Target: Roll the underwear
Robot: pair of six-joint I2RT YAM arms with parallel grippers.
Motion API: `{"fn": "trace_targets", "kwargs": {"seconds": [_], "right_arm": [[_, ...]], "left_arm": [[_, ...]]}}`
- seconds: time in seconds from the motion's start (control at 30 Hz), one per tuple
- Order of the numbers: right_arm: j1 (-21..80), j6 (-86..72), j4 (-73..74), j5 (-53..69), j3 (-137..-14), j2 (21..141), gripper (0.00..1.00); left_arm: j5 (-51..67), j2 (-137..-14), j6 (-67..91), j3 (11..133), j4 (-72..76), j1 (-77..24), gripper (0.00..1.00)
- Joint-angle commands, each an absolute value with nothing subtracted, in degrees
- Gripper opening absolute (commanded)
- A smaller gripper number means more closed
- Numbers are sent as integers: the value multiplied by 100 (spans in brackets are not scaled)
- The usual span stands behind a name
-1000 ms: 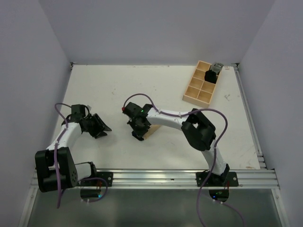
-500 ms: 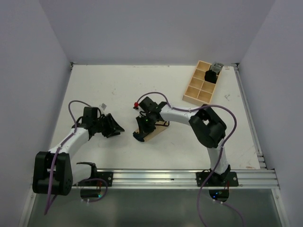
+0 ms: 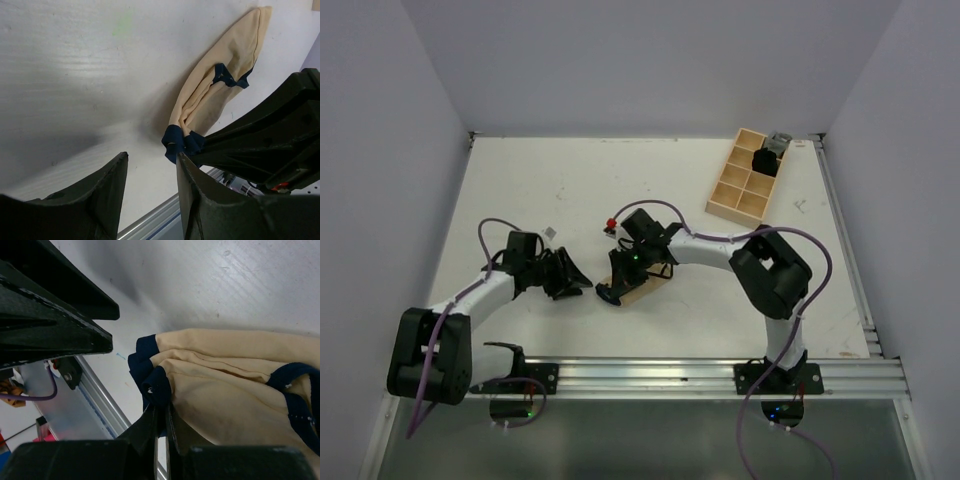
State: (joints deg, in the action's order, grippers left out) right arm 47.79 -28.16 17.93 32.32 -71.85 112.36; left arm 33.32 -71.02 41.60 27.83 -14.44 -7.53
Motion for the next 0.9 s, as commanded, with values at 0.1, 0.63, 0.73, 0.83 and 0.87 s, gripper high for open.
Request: {"fn": "trace_targets", "kwargs": {"seconds": [0.1,0.63,0.73,0.83,0.87], "right_arm": [[4755,-2909,1450,3375,-7093,10942,0],[4886,-3059,1186,3226,-6952,11021,1],[4957,-3059,1213,3182,-6952,11048,1],[4975,-3120,1169,3120,-6882,11022,1],[4975,-3129,1169,3077,-6838,10995,1]], "left_arm": [[3112,-6715,5018,2531,-1327,-896,54],[2294,-7225,5484,2505,-1126,-1292,59],[2206,-7242,5528,2653,-1090,-1301,59],[2110,-7233,5476,2812,-1230,-1301,59],[2083,-7225,5441,2908,-1283,-1301,59]]}}
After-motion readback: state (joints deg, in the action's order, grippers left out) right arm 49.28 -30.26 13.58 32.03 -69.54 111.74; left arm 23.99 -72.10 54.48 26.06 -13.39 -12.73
